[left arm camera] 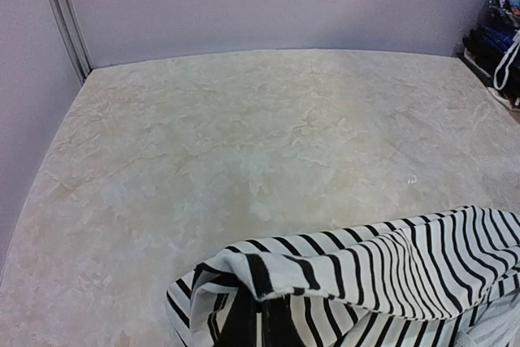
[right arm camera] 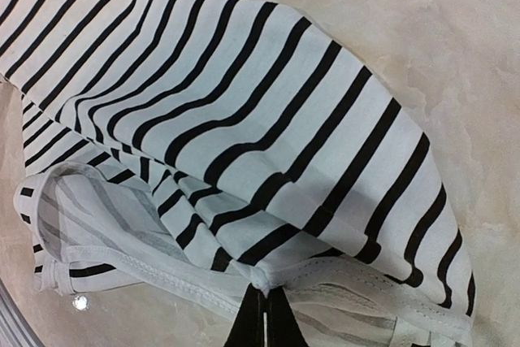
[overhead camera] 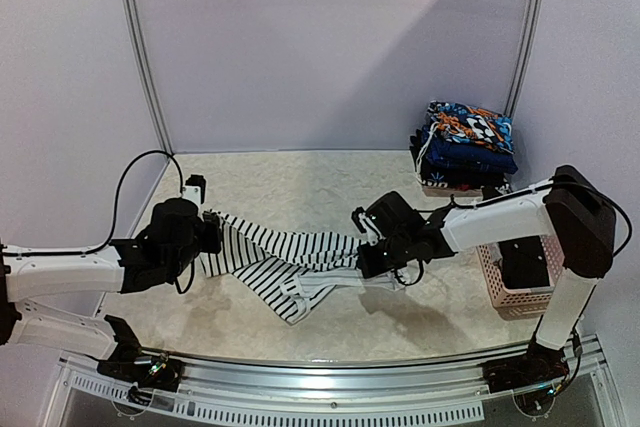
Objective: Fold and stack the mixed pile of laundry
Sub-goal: Pick up the crumpled tank top from the center of the board, then flatten out the crumpled tank top at the center of the board.
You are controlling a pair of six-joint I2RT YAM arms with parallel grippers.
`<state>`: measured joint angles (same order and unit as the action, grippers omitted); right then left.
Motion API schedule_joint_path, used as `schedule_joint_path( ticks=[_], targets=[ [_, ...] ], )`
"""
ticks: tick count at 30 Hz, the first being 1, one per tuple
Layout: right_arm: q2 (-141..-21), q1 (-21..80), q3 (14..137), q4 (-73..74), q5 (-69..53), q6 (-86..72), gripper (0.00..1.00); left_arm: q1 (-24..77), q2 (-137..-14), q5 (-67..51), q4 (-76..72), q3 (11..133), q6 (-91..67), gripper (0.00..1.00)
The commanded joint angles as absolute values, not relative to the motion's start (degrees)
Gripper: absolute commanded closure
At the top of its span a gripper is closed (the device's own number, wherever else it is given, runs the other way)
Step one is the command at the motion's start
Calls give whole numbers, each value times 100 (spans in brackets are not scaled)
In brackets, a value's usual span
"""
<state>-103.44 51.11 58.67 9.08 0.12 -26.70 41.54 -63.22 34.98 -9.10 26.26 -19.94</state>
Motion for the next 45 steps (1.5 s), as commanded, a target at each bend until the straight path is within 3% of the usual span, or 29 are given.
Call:
schedule_joint_path(
  ticks=[1, 45],
  targets=[
    [-10028, 5150, 6025, 1337, 494, -2405, 100, 4078, -6135, 3551, -855, 2654, -2004, 100],
    [-8114, 5150, 6370, 1664, 1868, -1107, 100, 4099, -4404, 2910, 299, 3031, -2185, 100]
  ],
)
